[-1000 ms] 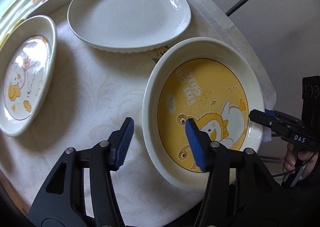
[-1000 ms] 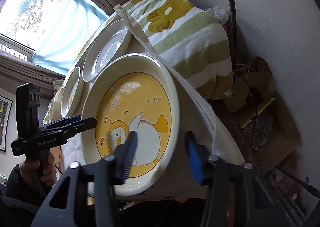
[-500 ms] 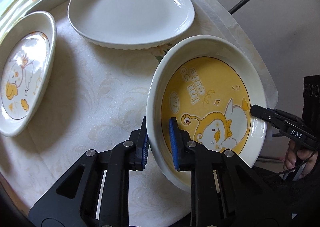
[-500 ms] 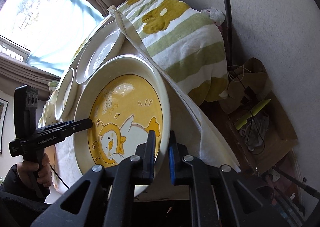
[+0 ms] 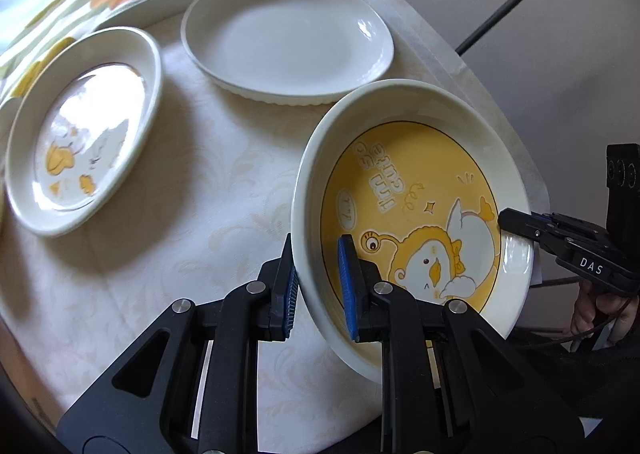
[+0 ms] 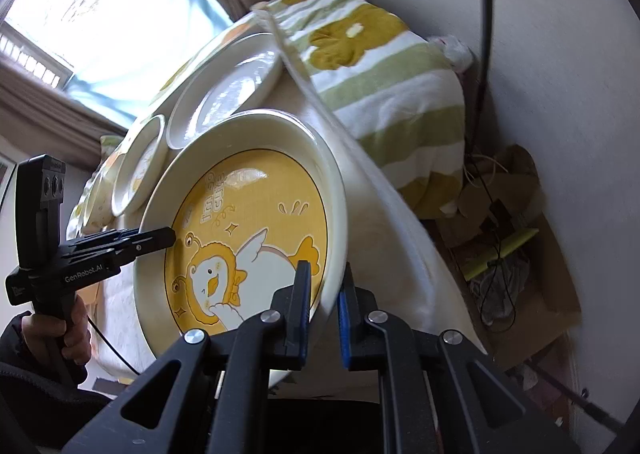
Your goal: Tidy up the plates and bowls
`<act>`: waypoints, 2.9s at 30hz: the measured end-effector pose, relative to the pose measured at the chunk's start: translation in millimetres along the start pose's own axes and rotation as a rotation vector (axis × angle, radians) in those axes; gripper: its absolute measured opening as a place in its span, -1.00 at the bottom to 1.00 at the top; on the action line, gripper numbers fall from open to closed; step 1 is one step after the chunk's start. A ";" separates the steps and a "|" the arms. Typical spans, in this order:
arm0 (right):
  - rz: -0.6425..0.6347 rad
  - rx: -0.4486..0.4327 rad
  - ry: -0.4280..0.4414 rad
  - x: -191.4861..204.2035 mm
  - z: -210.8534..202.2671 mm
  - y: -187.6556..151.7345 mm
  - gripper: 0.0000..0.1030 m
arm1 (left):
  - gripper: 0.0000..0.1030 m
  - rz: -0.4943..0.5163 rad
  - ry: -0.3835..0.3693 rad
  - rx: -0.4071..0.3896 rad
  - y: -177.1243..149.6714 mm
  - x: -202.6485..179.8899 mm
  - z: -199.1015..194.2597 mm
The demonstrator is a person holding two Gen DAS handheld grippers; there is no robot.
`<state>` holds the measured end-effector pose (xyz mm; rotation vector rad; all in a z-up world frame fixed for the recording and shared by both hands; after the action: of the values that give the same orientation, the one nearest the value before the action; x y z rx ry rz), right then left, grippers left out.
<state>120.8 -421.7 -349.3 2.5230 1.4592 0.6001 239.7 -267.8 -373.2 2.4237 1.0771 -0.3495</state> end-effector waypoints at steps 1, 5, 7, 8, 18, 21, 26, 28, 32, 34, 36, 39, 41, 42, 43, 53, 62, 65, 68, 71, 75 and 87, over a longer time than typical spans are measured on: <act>-0.014 0.000 0.004 4.9 -1.3 1.2 -0.78 | -0.68 -0.013 0.004 -0.010 0.4 3.2 -10.8; -0.081 -0.002 0.033 29.2 -7.8 8.4 -0.78 | -0.68 -0.069 0.033 -0.071 -8.7 11.8 -46.4; -0.127 -0.003 0.059 47.5 -10.9 13.5 -0.78 | -0.68 -0.105 0.053 -0.103 -17.0 20.5 -65.4; -0.148 -0.002 0.071 56.7 -11.6 15.2 -0.78 | -0.68 -0.122 0.065 -0.115 -21.5 26.1 -73.9; -0.378 0.049 0.205 175.8 1.4 1.2 -0.78 | -0.68 -0.341 0.168 -0.193 -101.4 96.3 -151.0; -0.409 0.074 0.222 207.9 11.0 -19.2 -0.78 | -0.68 -0.387 0.184 -0.192 -131.9 126.1 -164.9; -0.442 0.143 0.234 253.4 43.2 -52.0 -0.78 | -0.68 -0.483 0.195 -0.177 -181.5 168.0 -173.4; -0.449 0.165 0.235 268.8 56.0 -66.3 -0.78 | -0.68 -0.516 0.189 -0.187 -193.2 185.9 -176.5; -0.468 0.168 0.231 292.1 73.4 -80.4 -0.78 | -0.68 -0.528 0.194 -0.197 -209.7 211.4 -174.8; -0.471 0.157 0.223 300.1 80.1 -81.2 -0.78 | -0.68 -0.531 0.194 -0.197 -214.2 220.8 -171.3; -0.474 0.151 0.213 306.5 86.0 -81.2 -0.78 | -0.68 -0.550 0.186 -0.208 -217.5 228.1 -167.8; -0.485 0.142 0.189 308.9 90.6 -80.9 -0.78 | -0.68 -0.559 0.182 -0.231 -218.8 231.6 -168.5; -0.462 0.148 0.197 303.7 90.8 -80.7 -0.78 | -0.68 -0.553 0.192 -0.230 -218.5 231.9 -169.3; -0.455 0.149 0.197 302.8 90.5 -80.9 -0.78 | -0.68 -0.554 0.197 -0.229 -219.0 231.9 -169.7; -0.452 0.148 0.194 301.8 90.0 -80.3 -0.78 | -0.68 -0.554 0.201 -0.228 -220.4 231.9 -171.0; -0.452 0.149 0.160 306.0 89.5 -81.2 -0.78 | -0.68 -0.544 0.215 -0.227 -215.9 228.4 -168.3; -0.446 0.156 0.079 305.7 89.6 -80.5 -0.48 | 0.45 -0.554 0.236 -0.232 -219.5 221.6 -170.1; -0.412 0.174 0.087 296.6 84.6 -76.5 -0.18 | 0.45 -0.552 0.263 -0.231 -220.2 213.5 -173.4; -0.410 0.148 0.106 285.8 65.3 -67.0 -0.18 | 0.45 -0.556 0.281 -0.252 -218.8 198.8 -181.8; -0.412 0.110 0.135 272.5 42.5 -54.9 -0.18 | 0.45 -0.556 0.319 -0.272 -212.9 177.4 -192.3; -0.408 0.048 0.163 242.9 9.1 -37.2 -0.18 | 0.45 -0.529 0.340 -0.330 -188.4 138.6 -202.8; -0.353 -0.116 0.192 162.0 -65.2 29.6 -0.17 | 0.46 -0.220 0.279 -0.384 -15.8 20.6 -191.4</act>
<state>188.3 -301.3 -238.4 2.0975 1.8202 0.8505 249.8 -148.4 -221.7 2.0540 1.3915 0.1264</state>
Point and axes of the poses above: each gripper's, at about its wrist camera, not at the fingertips, and z roughly the way its jaws point, x to its left, y to its top, the point moved 8 cm from there along z, roughly the way its jaws point, and after that the axes turned 9 degrees about -y, right-handed, at the moved point
